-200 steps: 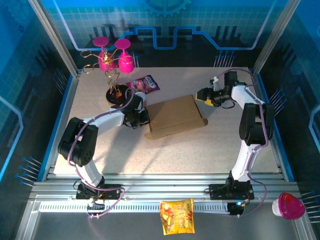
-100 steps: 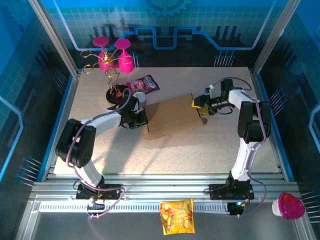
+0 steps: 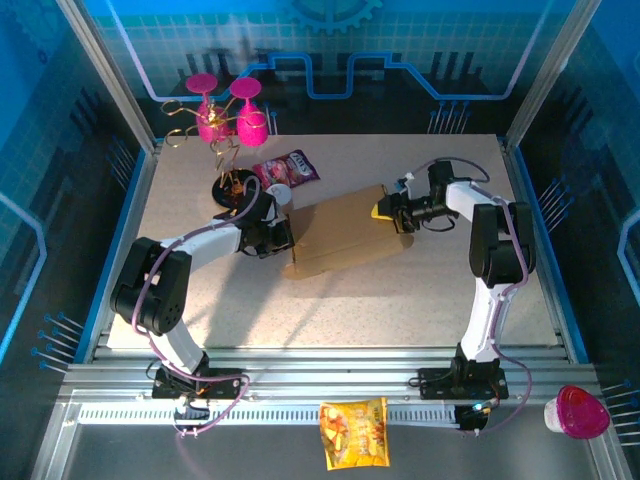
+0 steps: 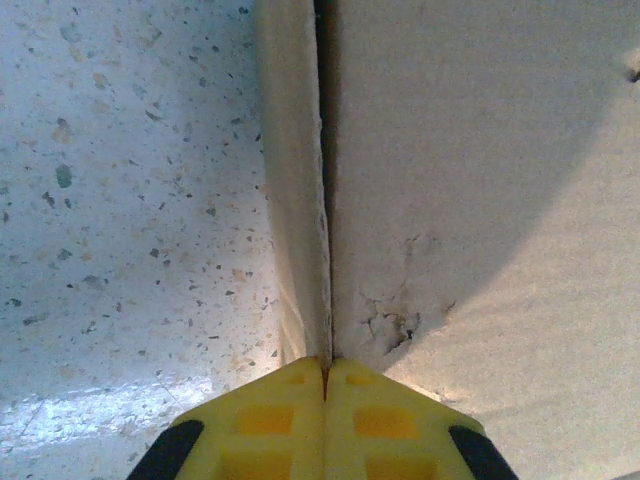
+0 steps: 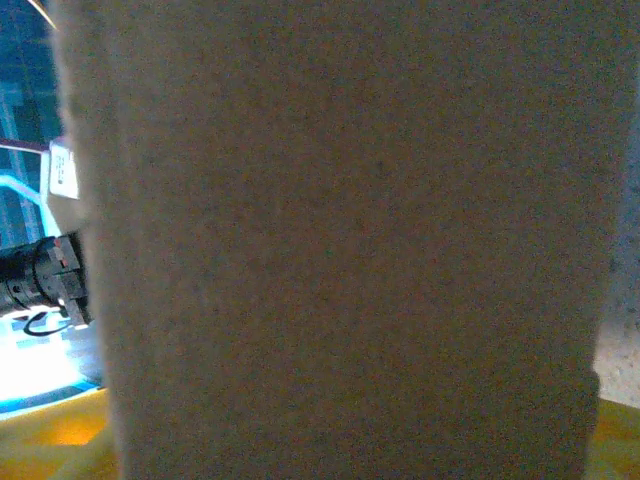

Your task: Fold the paper box

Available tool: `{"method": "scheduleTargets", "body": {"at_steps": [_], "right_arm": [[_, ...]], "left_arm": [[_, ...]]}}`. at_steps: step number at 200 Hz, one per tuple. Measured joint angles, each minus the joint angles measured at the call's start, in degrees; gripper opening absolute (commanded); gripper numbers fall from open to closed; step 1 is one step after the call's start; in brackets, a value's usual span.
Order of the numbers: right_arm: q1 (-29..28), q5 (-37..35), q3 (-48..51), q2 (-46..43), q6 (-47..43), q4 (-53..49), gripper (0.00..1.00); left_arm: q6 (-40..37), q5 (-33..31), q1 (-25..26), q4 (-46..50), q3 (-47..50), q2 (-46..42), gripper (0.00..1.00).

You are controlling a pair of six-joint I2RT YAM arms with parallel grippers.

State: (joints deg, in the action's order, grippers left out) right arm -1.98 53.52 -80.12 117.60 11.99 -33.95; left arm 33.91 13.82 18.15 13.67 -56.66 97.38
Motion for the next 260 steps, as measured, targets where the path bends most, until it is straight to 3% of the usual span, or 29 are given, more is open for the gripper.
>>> {"method": "scheduleTargets", "body": {"at_steps": [13,42,67,98,137,213,260], "right_arm": [[0.0,0.35,0.85,0.0,0.98,0.57,0.66],[-0.52,1.18,2.71,-0.98,4.94,1.64,0.61],[-1.03,1.62,3.32,-1.79,9.86,1.84,0.6],[-1.07,2.84,4.09,-1.88,15.87,1.7,0.58],[-0.68,4.61,4.28,-1.88,20.55,-1.88,0.53],[1.44,6.71,7.32,-4.74,23.8,-13.25,0.51],[2.32,8.46,9.99,-4.9,26.75,-12.96,0.51]], "left_arm": [[0.07,-0.07,-0.09,-0.07,0.02,-0.07,0.05],[0.98,-1.11,-0.42,-0.13,1.18,-1.95,0.38],[5.38,-1.51,-1.66,-0.02,2.62,-7.08,0.58],[11.37,0.85,-6.8,-1.7,2.8,-12.74,0.6],[16.92,5.75,-11.67,-1.81,4.39,-13.09,0.61],[26.4,15.89,-12.15,-11.67,11.15,-5.64,0.72],[39.43,19.3,-11.78,-22.97,16.81,-2.64,0.72]]}}
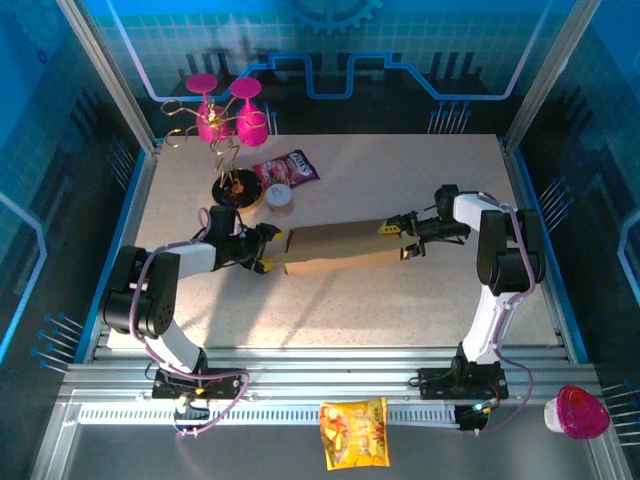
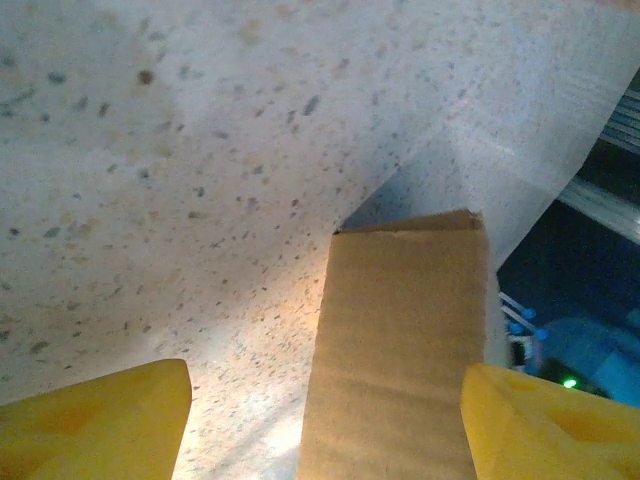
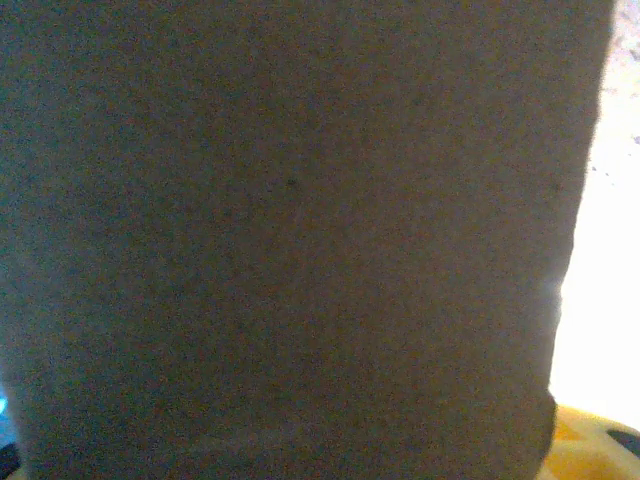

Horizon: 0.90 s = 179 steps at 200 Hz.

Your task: Fold the paper box

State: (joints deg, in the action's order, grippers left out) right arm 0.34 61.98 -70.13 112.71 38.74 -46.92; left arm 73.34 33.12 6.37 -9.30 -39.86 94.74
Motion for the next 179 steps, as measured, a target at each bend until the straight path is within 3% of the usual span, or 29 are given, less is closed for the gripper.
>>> {"method": "scheduleTargets", "body": {"at_steps": [46,128,179], "right_arm": [[0.2,0.26,0.31,0.0,2.03,0.5,0.5],[1.75,1.99,2.71,0.11,5.62,2.89,0.49],[2.36,2.62,2.97,0.46,6.93,3.63,0.48]], "left_arm": [[14.49,0.31,2.69,-7.23,2.01,1.53,0.73],[33.18,-3.91,7.1,-14.32,3.61,0.98,0.72],[39.41,-7.69,9.25,-17.16,3.67,1.14,0.71]]}}
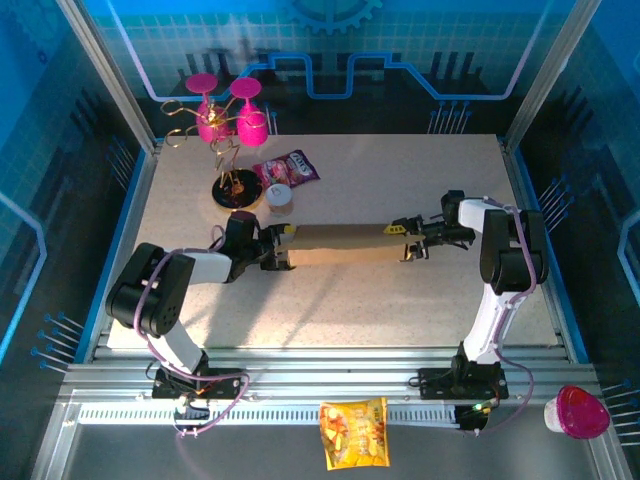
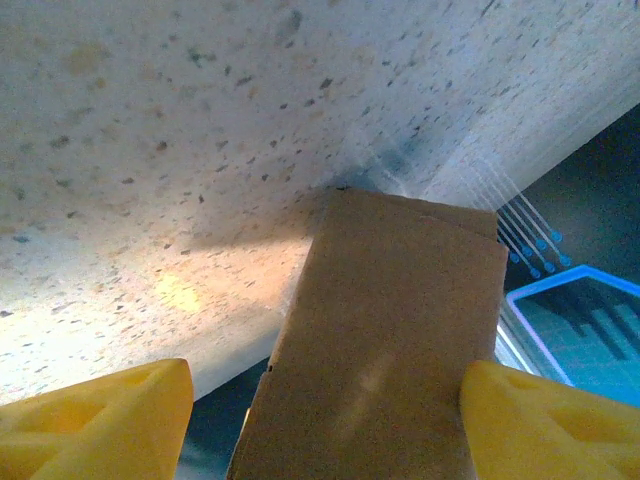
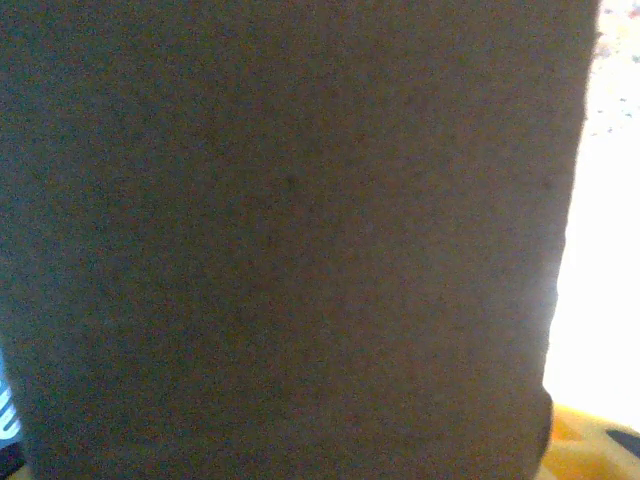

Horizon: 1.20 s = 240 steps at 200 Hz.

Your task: Fold the paper box

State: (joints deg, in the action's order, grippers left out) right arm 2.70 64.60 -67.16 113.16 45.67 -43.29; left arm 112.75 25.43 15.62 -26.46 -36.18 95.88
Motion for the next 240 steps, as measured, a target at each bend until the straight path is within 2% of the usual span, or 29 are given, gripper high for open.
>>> {"method": "scheduleTargets", "body": {"at_steps": [71,75,83,111,164,195,212,240], "right_arm": [[0.48,0.2,0.0,0.55,0.44,0.24,0.47],[0.55,0.22,0.0,0.55,0.44,0.2,0.47],[0.68,0.11,0.0,0.55,0.44,0.22,0.46],[0.85,0.5,0.02,0.57,0.46,-0.2,0.46],[1.14,0.81,0.11,0.61,0.55,-0.63,0.47],[1.14,0.81,0.11,0.79,1.11,-0.59,0.49],[1.14,0.79,0.11,0.87,1.55,-0.48,0.52],[1.29,0.09,0.09,0.92,2.84,0.2,0.64]], "left_arm": [[1.99,-2.54,1.31,1.07,0.0,-1.22,0.72],[1.99,-2.6,1.4,1.46,0.0,-1.75,0.8],[1.97,-2.49,1.51,2.21,-0.02,-2.97,0.83],[1.86,1.2,1.84,4.76,-2.03,-6.27,0.83],[1.57,6.58,1.88,7.58,-3.76,-5.49,0.81],[1.99,7.02,2.73,6.82,-3.96,-4.24,0.75],[1.99,6.99,3.69,6.84,-4.46,-3.76,0.67],[2.01,6.78,4.22,6.36,-4.81,-3.76,0.55]]}}
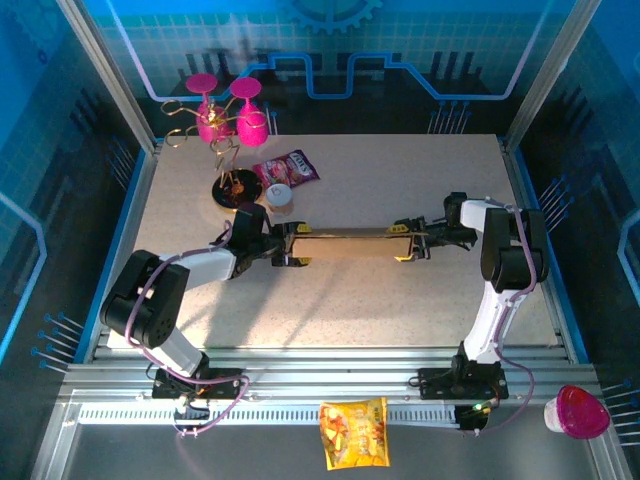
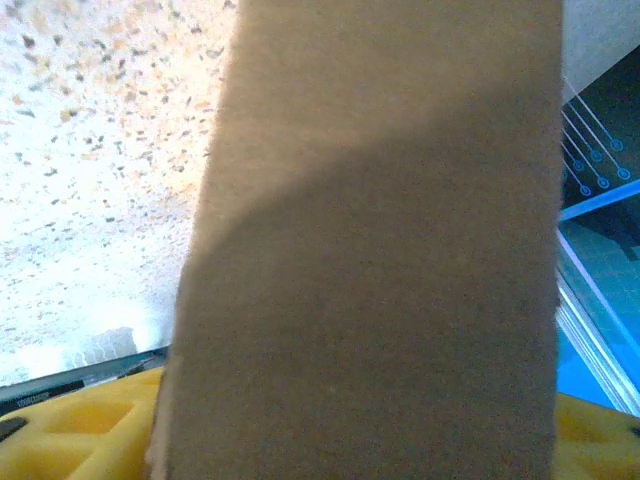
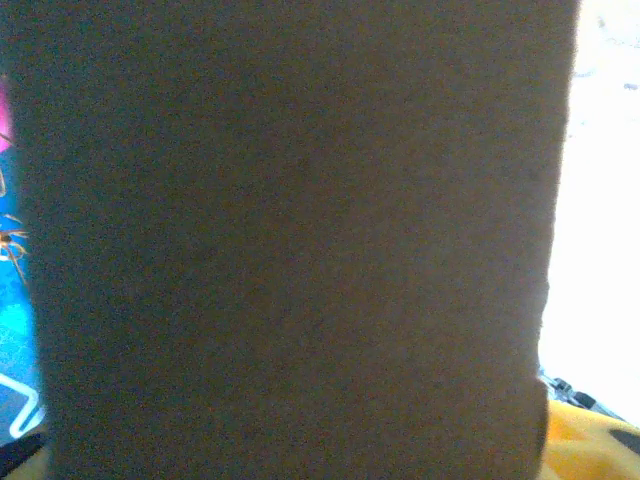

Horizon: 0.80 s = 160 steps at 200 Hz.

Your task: Fold the paper box

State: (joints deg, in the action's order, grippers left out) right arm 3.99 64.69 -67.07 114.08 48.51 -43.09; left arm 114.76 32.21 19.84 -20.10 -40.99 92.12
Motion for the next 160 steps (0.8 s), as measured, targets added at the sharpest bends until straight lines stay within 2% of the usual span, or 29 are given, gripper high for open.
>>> {"method": "scheduleTargets", "body": {"at_steps": [37,70,129,160], "right_arm": [[0.61,-4.35,-1.09,-0.11,0.09,0.39,0.8],[2.1,-9.29,-5.07,-2.84,-1.68,-1.88,0.84],[3.15,-16.94,-9.09,-9.73,-5.92,-6.62,0.84],[3.48,-23.96,-11.17,-13.7,-9.33,-7.3,0.73]], "left_arm": [[0.0,-0.79,0.85,-0.35,0.0,-0.39,0.45],[0.02,-1.11,-0.61,5.05,-0.48,-3.19,0.38],[0.02,-1.27,-4.55,12.07,-2.43,-5.09,0.38],[0.02,-1.01,-6.86,15.28,-2.49,-6.67,0.4]]}}
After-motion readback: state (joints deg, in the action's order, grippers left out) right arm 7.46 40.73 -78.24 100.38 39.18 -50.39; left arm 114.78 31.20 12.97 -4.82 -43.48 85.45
